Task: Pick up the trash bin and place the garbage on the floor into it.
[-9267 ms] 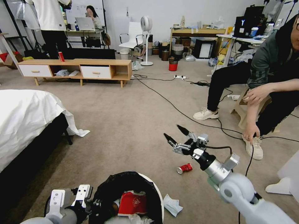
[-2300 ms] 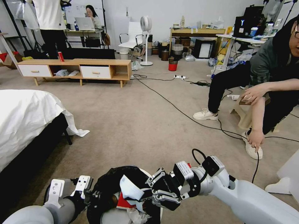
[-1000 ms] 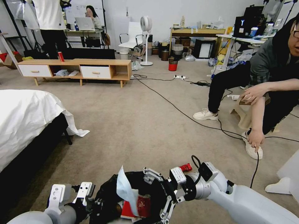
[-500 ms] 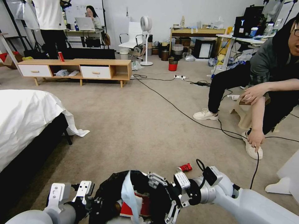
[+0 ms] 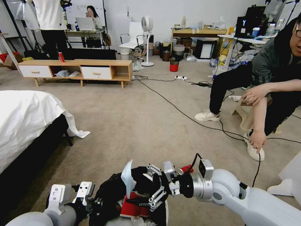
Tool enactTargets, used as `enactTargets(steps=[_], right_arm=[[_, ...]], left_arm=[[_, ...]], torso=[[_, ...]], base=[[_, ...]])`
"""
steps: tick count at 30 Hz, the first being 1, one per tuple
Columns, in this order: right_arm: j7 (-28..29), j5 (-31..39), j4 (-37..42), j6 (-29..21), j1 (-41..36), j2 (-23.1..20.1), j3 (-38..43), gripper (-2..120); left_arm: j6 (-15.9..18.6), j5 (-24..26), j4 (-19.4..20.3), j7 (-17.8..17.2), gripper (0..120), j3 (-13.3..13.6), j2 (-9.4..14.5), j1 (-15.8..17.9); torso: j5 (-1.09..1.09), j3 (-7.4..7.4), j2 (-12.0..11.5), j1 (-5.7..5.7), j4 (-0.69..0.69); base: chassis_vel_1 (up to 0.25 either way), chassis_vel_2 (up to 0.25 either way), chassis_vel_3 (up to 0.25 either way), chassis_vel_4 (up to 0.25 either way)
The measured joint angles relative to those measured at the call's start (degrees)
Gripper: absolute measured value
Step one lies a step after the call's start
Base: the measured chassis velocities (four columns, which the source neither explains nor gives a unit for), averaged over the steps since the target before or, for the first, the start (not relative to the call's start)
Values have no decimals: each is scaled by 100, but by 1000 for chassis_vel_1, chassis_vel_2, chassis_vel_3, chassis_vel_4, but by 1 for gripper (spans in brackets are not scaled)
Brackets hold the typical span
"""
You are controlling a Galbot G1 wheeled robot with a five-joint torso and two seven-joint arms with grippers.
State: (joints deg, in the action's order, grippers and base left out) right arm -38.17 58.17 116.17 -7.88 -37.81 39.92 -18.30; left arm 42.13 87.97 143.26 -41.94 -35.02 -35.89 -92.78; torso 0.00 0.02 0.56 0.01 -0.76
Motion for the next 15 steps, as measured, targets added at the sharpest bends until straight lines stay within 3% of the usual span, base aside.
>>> enactTargets(steps=[15], right_arm=[[-46,-124,-103,-216,28,-34,-296,100]], left_arm=[[0,50,-2,-9,1,-48,11,72]], torso=[[0,0,0,0,1]], base=[[0,0,0,0]])
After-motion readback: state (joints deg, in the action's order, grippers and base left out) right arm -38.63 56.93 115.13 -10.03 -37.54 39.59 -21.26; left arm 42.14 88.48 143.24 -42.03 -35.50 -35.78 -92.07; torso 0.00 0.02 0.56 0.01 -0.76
